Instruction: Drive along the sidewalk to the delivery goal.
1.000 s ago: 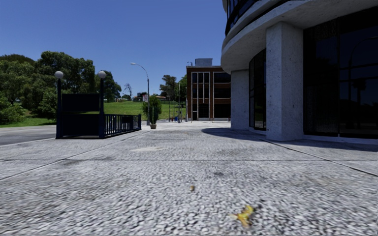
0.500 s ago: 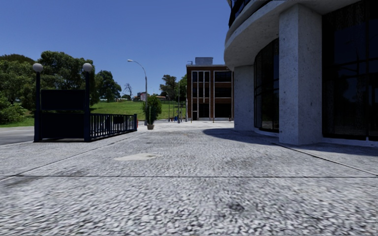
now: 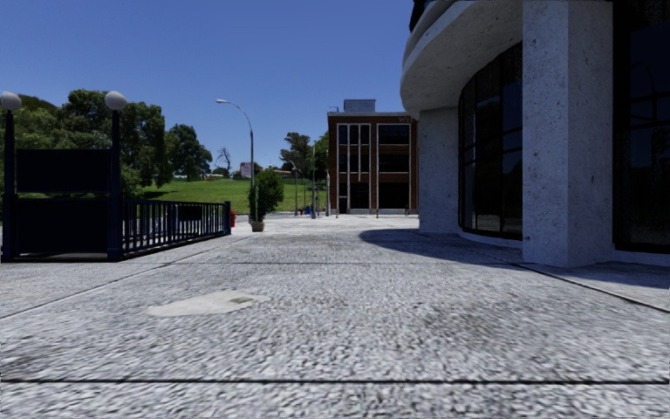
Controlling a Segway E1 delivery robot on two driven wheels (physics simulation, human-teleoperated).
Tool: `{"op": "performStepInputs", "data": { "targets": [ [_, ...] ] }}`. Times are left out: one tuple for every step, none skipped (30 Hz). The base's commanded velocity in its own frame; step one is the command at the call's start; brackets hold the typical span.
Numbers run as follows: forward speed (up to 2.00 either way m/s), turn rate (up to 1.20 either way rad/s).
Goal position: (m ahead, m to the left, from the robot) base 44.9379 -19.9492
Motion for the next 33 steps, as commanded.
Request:
{"op": "performStepInputs", "data": {
  "targets": [
    [2.0,0.0],
    [2.0,0.0],
    [2.0,0.0],
    [2.0,0.0],
    [2.0,0.0],
    [2.0,0.0],
    [2.0,0.0],
    [2.0,0.0],
    [2.0,0.0],
    [2.0,0.0],
    [2.0,0.0],
    [2.0,-0.01],
    [2.0,-0.13],
    [2.0,-0.16],
    [2.0,-0.17],
    [2.0,-0.17],
    [2.0,-0.18],
    [2.0,-0.18],
    [2.0,-0.18],
    [2.0,0.0],
    [2.0,0.0],
    [2.0,0.0],
    [2.0,0.0],
    [2.0,0.0],
    [2.0,0.0],
    [2.0,0.0],
    [2.0,0.0],
    [2.0,0.0],
    [2.0,0.0],
    [2.0,0.0],
    [2.0,0.0],
    [2.0,0.0],
    [2.0,0.0]
  ]
}}
